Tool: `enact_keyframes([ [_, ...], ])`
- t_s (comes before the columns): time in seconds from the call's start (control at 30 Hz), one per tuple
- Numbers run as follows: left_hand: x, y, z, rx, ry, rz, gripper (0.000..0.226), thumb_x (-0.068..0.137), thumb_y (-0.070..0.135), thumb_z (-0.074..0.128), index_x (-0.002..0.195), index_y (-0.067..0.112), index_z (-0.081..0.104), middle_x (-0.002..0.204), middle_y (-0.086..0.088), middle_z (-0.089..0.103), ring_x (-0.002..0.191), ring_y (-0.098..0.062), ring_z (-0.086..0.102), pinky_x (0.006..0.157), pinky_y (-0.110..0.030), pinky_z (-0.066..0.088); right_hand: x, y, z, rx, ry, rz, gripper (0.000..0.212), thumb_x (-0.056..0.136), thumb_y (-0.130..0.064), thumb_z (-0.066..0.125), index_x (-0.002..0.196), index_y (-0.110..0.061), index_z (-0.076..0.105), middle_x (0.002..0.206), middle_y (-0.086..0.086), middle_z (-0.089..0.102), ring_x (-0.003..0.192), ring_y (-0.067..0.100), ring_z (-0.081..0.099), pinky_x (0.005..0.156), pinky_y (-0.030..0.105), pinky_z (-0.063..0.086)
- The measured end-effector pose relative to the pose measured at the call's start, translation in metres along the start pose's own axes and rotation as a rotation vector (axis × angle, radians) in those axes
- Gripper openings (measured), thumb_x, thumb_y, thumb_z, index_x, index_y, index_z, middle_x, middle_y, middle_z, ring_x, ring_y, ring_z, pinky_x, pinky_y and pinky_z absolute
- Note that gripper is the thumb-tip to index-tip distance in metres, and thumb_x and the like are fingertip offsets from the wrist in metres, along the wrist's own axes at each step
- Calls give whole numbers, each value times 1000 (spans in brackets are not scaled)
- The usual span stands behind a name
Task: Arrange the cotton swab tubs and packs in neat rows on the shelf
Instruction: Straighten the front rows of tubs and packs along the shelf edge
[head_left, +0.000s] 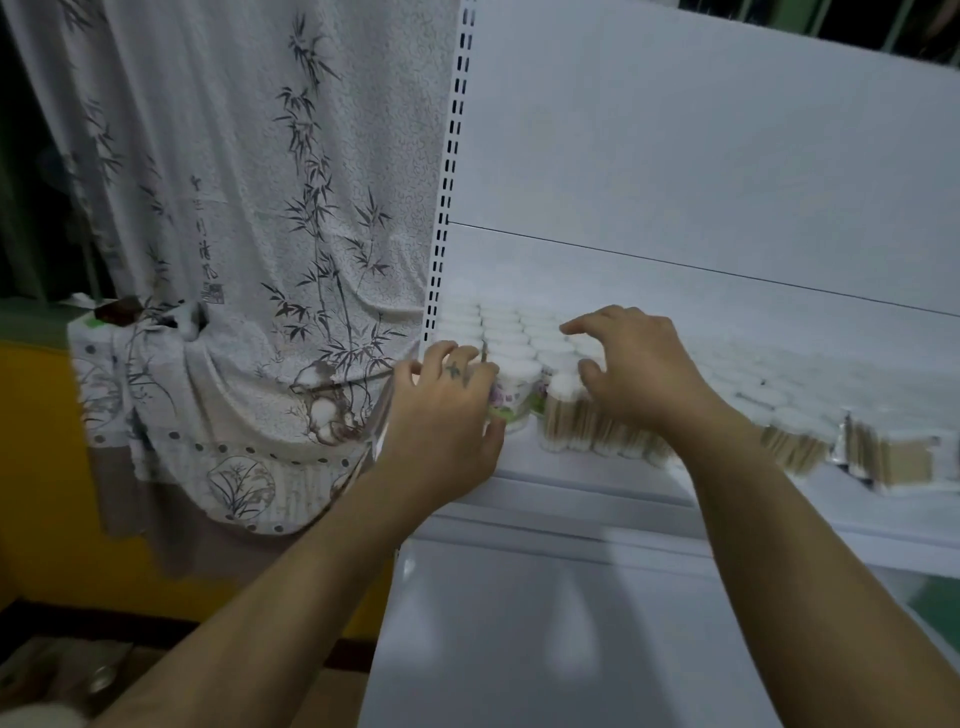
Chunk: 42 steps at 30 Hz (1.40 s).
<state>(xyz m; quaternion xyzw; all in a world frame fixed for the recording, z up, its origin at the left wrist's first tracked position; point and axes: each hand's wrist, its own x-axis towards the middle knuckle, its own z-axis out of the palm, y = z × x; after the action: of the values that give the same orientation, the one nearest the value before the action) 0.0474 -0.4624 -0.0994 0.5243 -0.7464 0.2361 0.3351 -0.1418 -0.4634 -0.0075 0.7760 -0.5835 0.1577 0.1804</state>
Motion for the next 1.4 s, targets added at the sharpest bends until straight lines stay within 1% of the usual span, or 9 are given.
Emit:
enact_keyframes([
  [0.1, 2, 17, 5, -32, -14, 25, 40, 71, 40, 62, 103, 15, 65, 101, -4, 63, 101, -30, 55, 78, -39, 30, -9, 14, -8, -27, -23, 33, 43, 93, -15, 52, 134, -29, 54, 138, -1, 53, 125, 20, 47, 104, 35, 27],
  [0.43, 23, 66, 15, -44, -1, 43, 46, 67, 23, 70, 111, 12, 67, 95, -7, 67, 87, -32, 58, 71, -38, 33, -21, 30, 3, -31, -134, -6, 42, 95, -18, 49, 134, -33, 51, 134, -7, 57, 125, 17, 43, 103, 32, 21],
  [0.63, 28, 76, 12, 52, -116, 18, 40, 77, 35, 57, 110, 14, 66, 101, -6, 69, 95, -31, 57, 74, -40, 33, -15, 39, 11, 43, -153, -101, 44, 93, -18, 52, 134, -33, 52, 120, -11, 64, 119, 16, 46, 102, 32, 22],
  [0.77, 34, 81, -4, -24, -154, -77, 33, 91, 38, 50, 120, 28, 59, 118, 1, 58, 114, -24, 47, 86, -38, 23, -10, 48, 11, 133, -111, -180, 40, 89, -12, 55, 122, -33, 62, 108, -13, 66, 110, 13, 53, 94, 29, 24],
  [0.87, 30, 87, -15, -100, -180, -124, 30, 90, 43, 53, 116, 31, 61, 115, 2, 54, 114, -23, 46, 92, -37, 23, -12, 52, 11, 224, -135, -217, 38, 85, -8, 57, 113, -31, 68, 104, -10, 67, 104, 13, 56, 99, 29, 34],
  [0.97, 22, 92, -23, -159, -216, -160, 40, 82, 50, 49, 115, 31, 63, 122, 0, 50, 114, -24, 48, 94, -37, 26, -16, 52, 10, 370, -170, -233, 40, 85, -3, 53, 108, -29, 72, 92, -8, 62, 93, 14, 57, 84, 23, 41],
  [1.1, 12, 91, -30, -305, -321, -170, 47, 78, 46, 52, 123, 34, 59, 133, 5, 51, 119, -22, 51, 101, -41, 38, -19, 53, 5, 495, -236, -319, 46, 86, 4, 47, 113, -25, 71, 93, -10, 59, 89, 6, 54, 74, 15, 36],
  [1.23, 8, 92, -32, -330, -343, -162, 42, 88, 23, 64, 129, 33, 57, 132, 4, 50, 115, -20, 55, 95, -38, 45, -21, 64, 3, 616, -219, -329, 52, 81, 6, 49, 111, -29, 72, 107, -6, 69, 99, 8, 62, 82, 20, 47],
  [1.4, 18, 106, -30, -39, -240, -161, 38, 90, 37, 61, 128, 35, 56, 119, 2, 54, 103, -23, 56, 78, -32, 39, -22, 84, -2, 561, -104, -305, 48, 86, 3, 51, 114, -30, 70, 106, -12, 61, 97, 3, 53, 75, 10, 36],
])
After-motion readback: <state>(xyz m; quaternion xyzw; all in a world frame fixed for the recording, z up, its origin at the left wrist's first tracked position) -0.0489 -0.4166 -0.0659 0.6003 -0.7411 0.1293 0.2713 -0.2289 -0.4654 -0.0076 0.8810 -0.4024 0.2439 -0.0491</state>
